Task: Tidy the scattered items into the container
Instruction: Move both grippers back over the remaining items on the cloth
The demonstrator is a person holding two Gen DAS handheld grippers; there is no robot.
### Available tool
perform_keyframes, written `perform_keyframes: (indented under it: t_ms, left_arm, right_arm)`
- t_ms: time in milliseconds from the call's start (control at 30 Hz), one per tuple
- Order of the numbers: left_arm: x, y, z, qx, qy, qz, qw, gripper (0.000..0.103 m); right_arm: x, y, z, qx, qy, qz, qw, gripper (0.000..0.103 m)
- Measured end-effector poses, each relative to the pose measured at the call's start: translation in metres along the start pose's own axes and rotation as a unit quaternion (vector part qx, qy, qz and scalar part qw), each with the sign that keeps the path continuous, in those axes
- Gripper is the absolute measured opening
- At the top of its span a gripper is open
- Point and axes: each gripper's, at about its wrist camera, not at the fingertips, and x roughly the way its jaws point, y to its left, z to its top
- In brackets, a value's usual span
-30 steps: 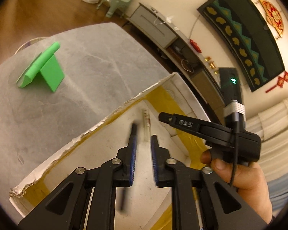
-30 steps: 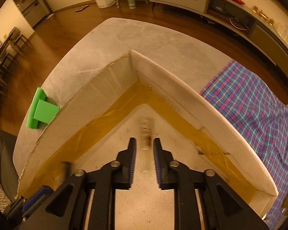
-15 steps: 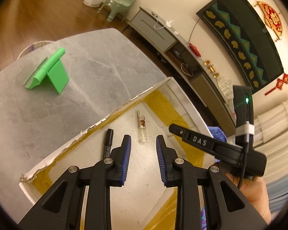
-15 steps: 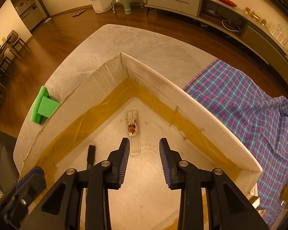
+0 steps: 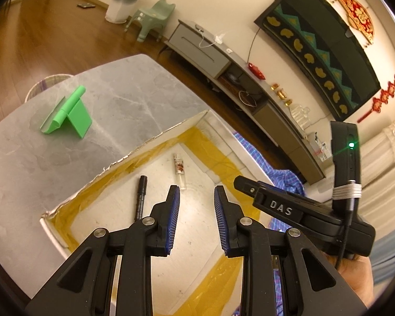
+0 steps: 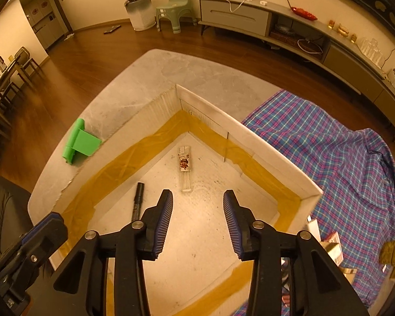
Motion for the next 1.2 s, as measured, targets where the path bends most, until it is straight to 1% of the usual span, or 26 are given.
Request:
perform_keyframes:
  t_ms: [200, 367, 500, 567, 667, 767, 867, 933, 1033, 1100, 1200]
  left_arm:
    - [-0.018, -0.008, -0.003, 0.009, -0.010, 0.003, 0.9999, 0.028]
    - [-0.034, -0.018, -0.009, 0.022, -0.016, 0.005, 0.9996, 0.028]
    - [-0.044, -0.025, -0.016, 0.033, -0.020, 0.005, 0.9993, 0.028]
    - [-0.048, -0.030, -0.021, 0.042, -0.020, 0.008, 0.9989, 0.028]
    - [-0.055, -0.037, -0.028, 0.056, -0.023, 0.012, 0.9981, 0.028]
    - [-0.061, -0.044, -0.038, 0.073, -0.025, 0.018, 0.9968, 0.028]
    - [-0.067, -0.055, -0.050, 0.099, -0.033, 0.032, 0.9941, 0.028]
    - [-0.070, -0.061, -0.059, 0.111, -0.039, 0.041, 0.9922, 0.029]
    - [-0.070, -0.065, -0.075, 0.123, -0.043, 0.058, 0.9898, 0.032]
    - [-0.070, -0.066, -0.083, 0.124, -0.042, 0.056, 0.9898, 0.035]
    - [-0.070, -0.070, -0.097, 0.144, -0.046, 0.065, 0.9864, 0.035]
  right_arm:
    - [-0.026, 0.005, -0.015, -0.005, -0.019, 0.005, 1.000, 0.047]
    - [-0.050, 0.016, -0.031, -0.024, -0.040, 0.002, 0.999, 0.048]
    - [-0.075, 0.024, -0.047, -0.045, -0.072, -0.001, 0.996, 0.051]
    - [-0.090, 0.028, -0.059, -0.056, -0.096, -0.001, 0.994, 0.052]
    - [-0.111, 0.025, -0.082, -0.061, -0.142, -0.002, 0.988, 0.053]
    - [-0.125, 0.015, -0.108, -0.053, -0.171, 0.022, 0.984, 0.055]
    - [-0.140, 0.003, -0.136, -0.043, -0.199, 0.045, 0.978, 0.058]
    - [-0.148, -0.003, -0.149, -0.042, -0.217, 0.045, 0.974, 0.058]
    - [-0.163, -0.015, -0.172, -0.048, -0.247, 0.055, 0.966, 0.064]
    - [-0.170, -0.024, -0.192, -0.051, -0.272, 0.054, 0.960, 0.069]
    - [-0.169, -0.041, -0.221, -0.045, -0.295, 0.062, 0.952, 0.071]
